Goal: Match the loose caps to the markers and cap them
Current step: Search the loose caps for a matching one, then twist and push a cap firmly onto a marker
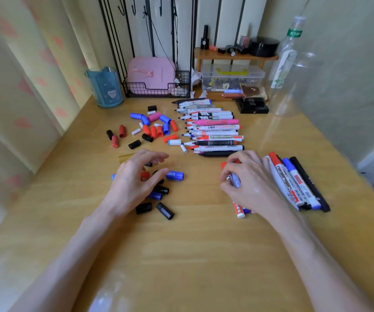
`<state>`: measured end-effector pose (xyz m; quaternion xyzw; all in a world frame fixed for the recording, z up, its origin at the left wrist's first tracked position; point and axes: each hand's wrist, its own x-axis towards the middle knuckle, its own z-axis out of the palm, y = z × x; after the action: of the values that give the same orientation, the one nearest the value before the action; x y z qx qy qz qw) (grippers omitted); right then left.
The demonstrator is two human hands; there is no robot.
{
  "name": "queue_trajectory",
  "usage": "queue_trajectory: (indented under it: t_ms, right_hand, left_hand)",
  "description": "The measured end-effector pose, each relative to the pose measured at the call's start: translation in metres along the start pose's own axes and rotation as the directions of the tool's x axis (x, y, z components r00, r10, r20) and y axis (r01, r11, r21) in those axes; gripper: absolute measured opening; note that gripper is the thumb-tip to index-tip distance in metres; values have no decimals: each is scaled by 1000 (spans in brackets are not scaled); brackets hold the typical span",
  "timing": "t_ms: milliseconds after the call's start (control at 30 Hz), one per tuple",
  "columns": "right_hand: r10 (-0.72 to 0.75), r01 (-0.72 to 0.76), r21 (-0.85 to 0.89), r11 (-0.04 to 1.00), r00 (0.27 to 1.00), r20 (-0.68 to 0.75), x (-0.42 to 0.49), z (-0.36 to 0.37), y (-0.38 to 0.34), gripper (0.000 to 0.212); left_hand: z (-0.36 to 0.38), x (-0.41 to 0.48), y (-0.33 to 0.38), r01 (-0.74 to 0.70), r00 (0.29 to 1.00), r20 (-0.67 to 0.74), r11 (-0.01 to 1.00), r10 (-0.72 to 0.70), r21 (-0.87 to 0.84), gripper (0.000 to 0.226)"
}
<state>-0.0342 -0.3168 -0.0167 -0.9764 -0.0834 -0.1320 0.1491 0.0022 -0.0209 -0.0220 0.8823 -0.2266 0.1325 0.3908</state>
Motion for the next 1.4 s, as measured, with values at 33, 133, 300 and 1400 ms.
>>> queue_trajectory:
  t_ms: [33, 133, 300, 1400]
  right_hand:
    - [-4, 4, -8, 1000, 1000, -4, 0, 0, 0, 3]
    - [-4, 4, -5, 1000, 999, -38, 0, 5, -1, 4]
    - [-6, 6, -1, 1000, 995, -99, 8, 13, -4, 28]
    - [-112, 93, -99, 991, 971, -212, 54, 27, -15, 10]
  left_hand:
    - [0, 0, 0, -2, 1000, -1, 1000, 2, 2, 27]
    - [0, 0, -1, -8, 1000, 1, 1000, 8, 4, 28]
    - [-2, 0, -1, -7, 1000, 5, 1000, 7, 0, 30]
    - [-29, -4, -2, -4, 998, 62, 1000, 4, -1, 15]
